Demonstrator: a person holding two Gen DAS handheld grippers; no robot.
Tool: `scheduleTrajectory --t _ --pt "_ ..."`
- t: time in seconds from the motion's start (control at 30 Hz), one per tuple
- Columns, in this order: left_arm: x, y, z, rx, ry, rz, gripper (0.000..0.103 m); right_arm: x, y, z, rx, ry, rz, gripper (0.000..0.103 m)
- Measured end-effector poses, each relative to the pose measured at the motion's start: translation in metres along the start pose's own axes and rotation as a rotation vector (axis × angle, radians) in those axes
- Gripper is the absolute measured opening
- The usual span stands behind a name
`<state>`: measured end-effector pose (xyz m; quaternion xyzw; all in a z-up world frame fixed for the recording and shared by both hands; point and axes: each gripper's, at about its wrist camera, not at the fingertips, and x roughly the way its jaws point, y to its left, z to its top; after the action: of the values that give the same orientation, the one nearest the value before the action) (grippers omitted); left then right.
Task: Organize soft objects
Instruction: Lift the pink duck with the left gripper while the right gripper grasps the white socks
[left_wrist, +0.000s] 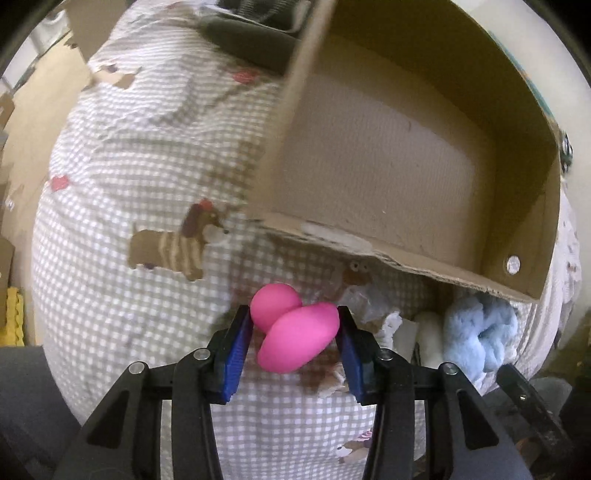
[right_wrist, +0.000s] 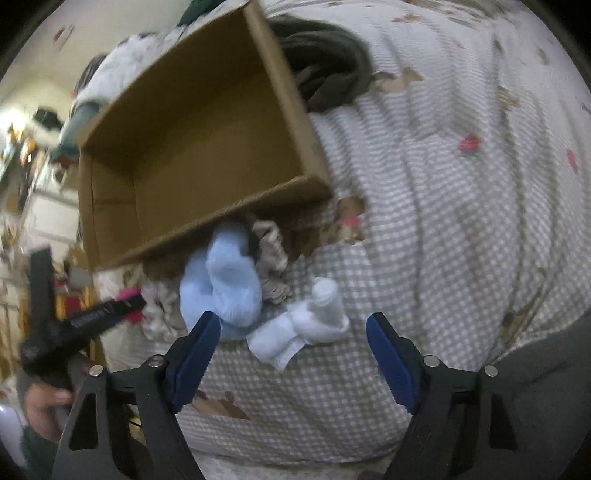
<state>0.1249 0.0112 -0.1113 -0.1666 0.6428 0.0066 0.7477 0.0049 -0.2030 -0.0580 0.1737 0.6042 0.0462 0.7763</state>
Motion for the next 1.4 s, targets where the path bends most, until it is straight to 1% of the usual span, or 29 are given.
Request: scheduleTrajectory --t 0.03,0.07,0.1,0.13,0.17,0.23,0.27,0.3,0.37,0.4,0.43,0.5,0.53,0.57,0.6,0.67,0.73,0.77,0.83,0.93,1.03,1.17,1.3,1.37,1.4 --pt "-0.003 0.003 0.000 -0.016 -0.010 -0.001 0.042 0.003 0.002 0.000 -0.011 -0.008 -0.012 0.085" --pt "-0.006 0.006 0.000 -0.037 -0.027 0.001 0.042 0.007 0.004 0.001 -0.022 -0.006 -0.022 0.081" --pt "-0.009 0.008 0.001 -0.042 -0.042 0.008 0.042 0.013 0.006 0.002 -0.031 0.003 -0.032 0.074" --pt "-0.011 0.007 0.001 -0.041 -0.060 0.019 0.042 0.016 0.010 0.003 -0.034 0.010 -0.036 0.070" --pt "-0.014 0.005 0.001 -0.033 -0.081 0.038 0.042 0.020 0.012 0.002 -0.041 0.018 -0.042 0.061" --pt "-0.016 0.002 0.000 -0.022 -0.098 0.051 0.042 0.025 0.016 0.001 -0.064 0.021 -0.070 0.054" --pt "-0.017 0.002 -0.002 -0.017 -0.097 0.052 0.042 0.025 0.019 0.000 -0.084 0.014 -0.080 0.041" --pt "-0.017 0.000 -0.004 -0.012 -0.095 0.054 0.042 0.024 0.022 -0.001 -0.099 0.003 -0.087 0.033" --pt "-0.015 0.004 -0.020 -0.006 -0.100 0.061 0.042 0.016 0.029 -0.007 -0.122 -0.024 -0.075 0.024" --pt "-0.016 0.004 -0.023 -0.004 -0.108 0.066 0.042 0.011 0.032 -0.008 -0.130 -0.039 -0.051 0.022" --pt "-0.026 0.007 -0.024 -0.002 -0.113 0.066 0.042 0.006 0.035 -0.010 -0.142 -0.060 -0.035 0.021" --pt "-0.032 0.010 -0.037 0.007 -0.130 0.072 0.042 -0.008 0.041 -0.015 -0.173 -0.114 -0.027 0.020" --pt "-0.046 0.009 -0.036 0.008 -0.137 0.074 0.042 -0.015 0.044 -0.017 -0.189 -0.143 -0.021 0.019" --pt "-0.050 0.007 -0.039 0.011 -0.147 0.079 0.042 -0.022 0.047 -0.019 -0.203 -0.173 -0.015 0.019" --pt "-0.052 0.017 -0.037 0.012 -0.153 0.080 0.042 -0.029 0.050 -0.021 -0.220 -0.208 -0.016 0.019" --pt "-0.056 0.018 -0.040 0.014 -0.165 0.083 0.042 -0.040 0.053 -0.024 -0.243 -0.268 -0.022 0.019" --pt "-0.060 0.017 -0.043 0.016 -0.175 0.085 0.042 -0.053 0.052 -0.027 -0.246 -0.314 0.003 0.019" --pt "-0.059 0.032 -0.038 0.016 -0.182 0.084 0.042 -0.058 0.048 -0.027 -0.245 -0.316 0.011 0.019" --pt "-0.063 0.038 -0.044 0.013 -0.202 0.083 0.042 -0.056 0.045 -0.026 -0.233 -0.302 0.046 0.019" --pt "-0.085 0.034 -0.057 0.013 -0.272 0.068 0.042 -0.057 0.044 -0.024 -0.214 -0.298 0.091 0.019" --pt "-0.101 0.027 -0.071 0.062 -0.348 0.091 0.042 -0.060 0.046 -0.023 -0.209 -0.308 0.112 0.019" --pt "-0.111 0.021 -0.079 0.085 -0.397 0.100 0.042 -0.058 0.051 -0.022 -0.219 -0.303 0.112 0.019" --pt "-0.118 0.020 -0.078 0.103 -0.440 0.107 0.042 -0.061 0.055 -0.024 -0.233 -0.320 0.128 0.019" --pt "-0.126 0.014 -0.078 0.109 -0.458 0.102 0.042 -0.066 0.054 -0.023 -0.226 -0.338 0.158 0.019" --pt "-0.130 0.012 -0.077 0.111 -0.465 0.097 0.042 -0.071 0.052 -0.022 -0.208 -0.347 0.199 0.019"
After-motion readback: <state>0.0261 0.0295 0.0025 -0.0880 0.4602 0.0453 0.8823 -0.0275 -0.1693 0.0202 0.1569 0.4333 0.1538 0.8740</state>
